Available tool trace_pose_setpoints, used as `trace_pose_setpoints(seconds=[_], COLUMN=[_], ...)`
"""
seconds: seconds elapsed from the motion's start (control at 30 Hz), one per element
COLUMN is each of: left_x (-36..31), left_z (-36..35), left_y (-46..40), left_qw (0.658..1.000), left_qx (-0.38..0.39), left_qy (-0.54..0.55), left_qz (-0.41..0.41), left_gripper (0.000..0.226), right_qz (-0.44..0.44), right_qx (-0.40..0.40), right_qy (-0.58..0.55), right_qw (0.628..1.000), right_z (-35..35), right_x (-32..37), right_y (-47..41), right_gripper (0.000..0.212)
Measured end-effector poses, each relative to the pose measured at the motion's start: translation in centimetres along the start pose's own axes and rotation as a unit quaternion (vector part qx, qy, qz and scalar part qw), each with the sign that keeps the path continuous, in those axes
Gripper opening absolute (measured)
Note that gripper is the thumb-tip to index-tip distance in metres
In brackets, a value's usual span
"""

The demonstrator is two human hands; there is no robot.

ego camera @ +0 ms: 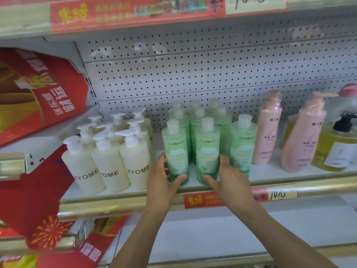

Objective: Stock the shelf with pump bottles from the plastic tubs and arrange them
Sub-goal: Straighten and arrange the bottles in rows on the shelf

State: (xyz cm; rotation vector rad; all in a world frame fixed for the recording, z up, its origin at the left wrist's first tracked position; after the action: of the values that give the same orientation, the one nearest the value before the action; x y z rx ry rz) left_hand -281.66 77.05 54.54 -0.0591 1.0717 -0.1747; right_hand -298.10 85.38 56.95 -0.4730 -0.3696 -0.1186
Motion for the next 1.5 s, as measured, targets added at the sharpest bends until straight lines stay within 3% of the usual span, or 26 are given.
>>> trace_pose_setpoints(seconds=[0.5, 0.63, 0.7, 0.77, 0.87, 0.97, 1.07, 1.17, 1.5], left_x=[-0.1, -0.3, -0.9, -1.3, -1.5, -1.3, -1.4, -1.4, -1.5], left_z=[-1.2, -1.5, -1.8, -2.2, -2.5, -2.7, -3.0, -3.1, -2.9], left_y=[-1.8, -1.0, 0.1, 0.7, 0.1, -0.8, -0.7, -0.8, -0.8], left_qw=[1.0, 1.0, 1.0, 1.0, 1.0, 0.999, 0.998, 0.998, 0.999], left_qx=[0.004, 0.002, -0.005, -0.005, -0.001, 0.016, 0.028, 0.026, 0.014], left_qy=[-0.006, -0.009, -0.004, 0.004, 0.018, 0.045, 0.045, 0.047, 0.05], left_qz=[-0.002, -0.014, -0.018, -0.012, 0.007, 0.027, 0.018, 0.014, -0.005], left_gripper=[0.076, 0.089, 0.108, 0.121, 0.123, 0.12, 0.109, 0.105, 0.092], right_qz=[-0.02, 0.0, 0.058, 0.116, 0.034, -0.036, -0.053, -0.048, -0.021], right_qx=[0.013, 0.026, -0.041, -0.149, -0.24, -0.15, -0.065, -0.05, -0.04], right_qy=[-0.009, -0.004, 0.019, 0.034, -0.052, -0.146, -0.192, -0.171, -0.178], right_qw=[1.0, 1.0, 0.997, 0.981, 0.969, 0.977, 0.978, 0.983, 0.983], right_z=[-1.1, -0.4, 0.6, 2.0, 3.5, 2.7, 2.0, 1.7, -0.6], right_x=[0.6, 0.7, 0.5, -0.4, -4.1, -7.5, -7.9, -7.6, -7.3], right_y=[-2.6, -1.5, -0.1, 1.6, 3.3, 3.0, 2.0, 1.0, -1.0], right_gripper=[0.053, 0.064, 0.067, 0.057, 0.064, 0.08, 0.066, 0.054, 0.054])
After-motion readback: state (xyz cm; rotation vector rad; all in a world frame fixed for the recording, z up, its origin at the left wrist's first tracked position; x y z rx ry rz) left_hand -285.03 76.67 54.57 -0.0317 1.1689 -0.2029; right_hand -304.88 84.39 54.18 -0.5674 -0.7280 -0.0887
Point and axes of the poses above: each hand's wrist, its own y-axis away from the middle knuckle, its own z-axis out of the back of the hand, x = y × z, the point moved 2 cm from there along -y, towards the middle knuckle, and after that the axes turned 14 degrees about z, right-handed, at the moved point
